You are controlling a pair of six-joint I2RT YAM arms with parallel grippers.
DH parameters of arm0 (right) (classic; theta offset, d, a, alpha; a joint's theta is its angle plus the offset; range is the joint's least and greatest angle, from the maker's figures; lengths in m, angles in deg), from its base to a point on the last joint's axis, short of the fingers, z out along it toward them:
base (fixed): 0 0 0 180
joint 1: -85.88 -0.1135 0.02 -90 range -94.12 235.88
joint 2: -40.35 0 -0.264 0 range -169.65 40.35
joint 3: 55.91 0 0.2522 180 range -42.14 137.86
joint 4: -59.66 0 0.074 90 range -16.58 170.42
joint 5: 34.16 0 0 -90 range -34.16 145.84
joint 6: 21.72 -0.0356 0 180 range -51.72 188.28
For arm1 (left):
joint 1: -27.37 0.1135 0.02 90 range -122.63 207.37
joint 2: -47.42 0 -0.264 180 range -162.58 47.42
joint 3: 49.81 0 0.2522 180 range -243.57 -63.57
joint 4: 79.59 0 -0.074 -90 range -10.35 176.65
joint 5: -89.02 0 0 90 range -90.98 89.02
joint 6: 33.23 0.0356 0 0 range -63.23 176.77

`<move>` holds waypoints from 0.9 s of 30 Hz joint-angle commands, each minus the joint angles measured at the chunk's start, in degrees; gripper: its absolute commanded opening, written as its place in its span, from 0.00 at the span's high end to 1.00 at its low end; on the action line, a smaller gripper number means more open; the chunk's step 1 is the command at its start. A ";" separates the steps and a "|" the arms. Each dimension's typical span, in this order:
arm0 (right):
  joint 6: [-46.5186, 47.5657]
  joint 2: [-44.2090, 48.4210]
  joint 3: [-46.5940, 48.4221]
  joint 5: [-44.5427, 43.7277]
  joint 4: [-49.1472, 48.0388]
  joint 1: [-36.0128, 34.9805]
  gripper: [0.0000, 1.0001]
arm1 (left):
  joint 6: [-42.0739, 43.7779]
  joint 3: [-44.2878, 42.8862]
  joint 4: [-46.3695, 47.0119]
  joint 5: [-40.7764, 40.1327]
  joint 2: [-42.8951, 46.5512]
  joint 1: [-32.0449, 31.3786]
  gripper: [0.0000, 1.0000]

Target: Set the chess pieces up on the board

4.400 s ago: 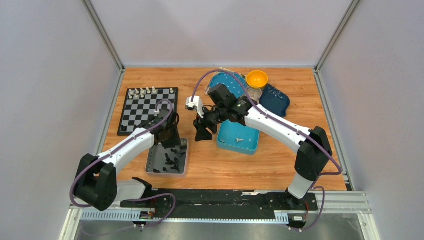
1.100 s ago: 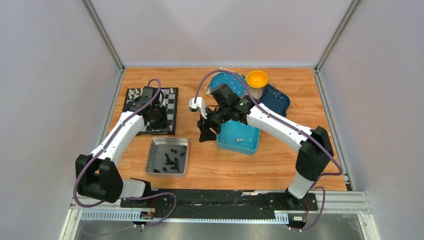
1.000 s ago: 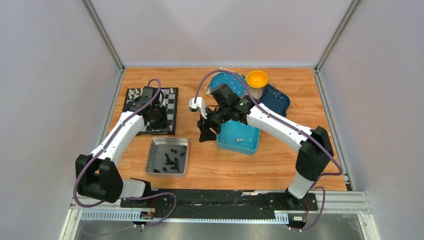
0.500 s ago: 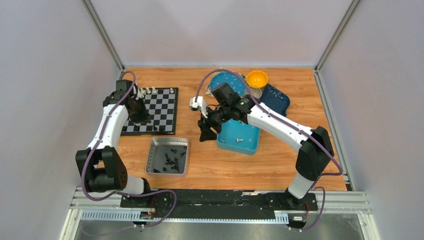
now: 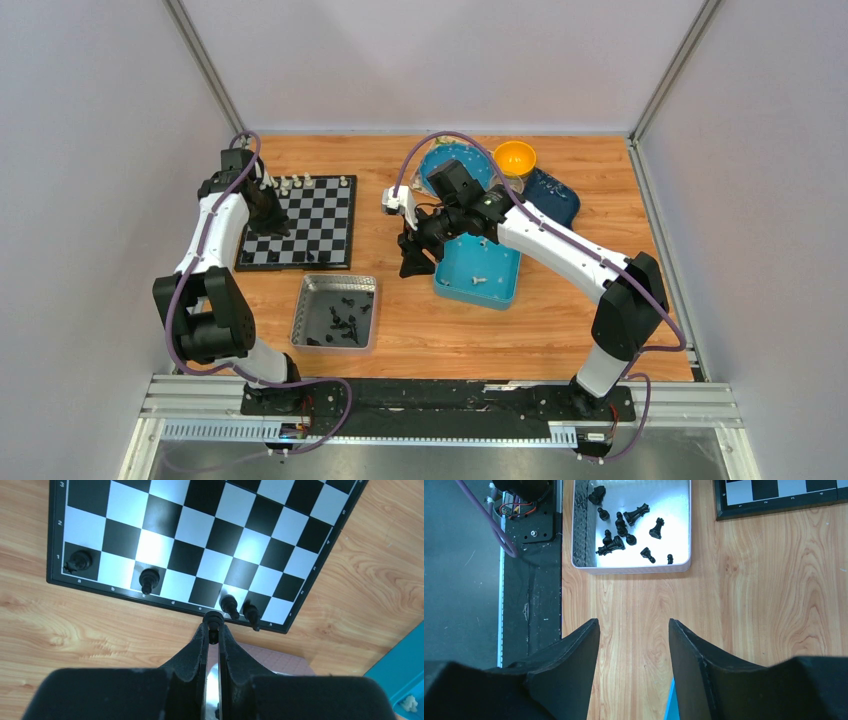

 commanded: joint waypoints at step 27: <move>-0.48 -0.61 2.60 2.76 -0.52 1.03 0.43 | 4.26 -8.38 3.50 -3.72 -12.54 8.61 0.93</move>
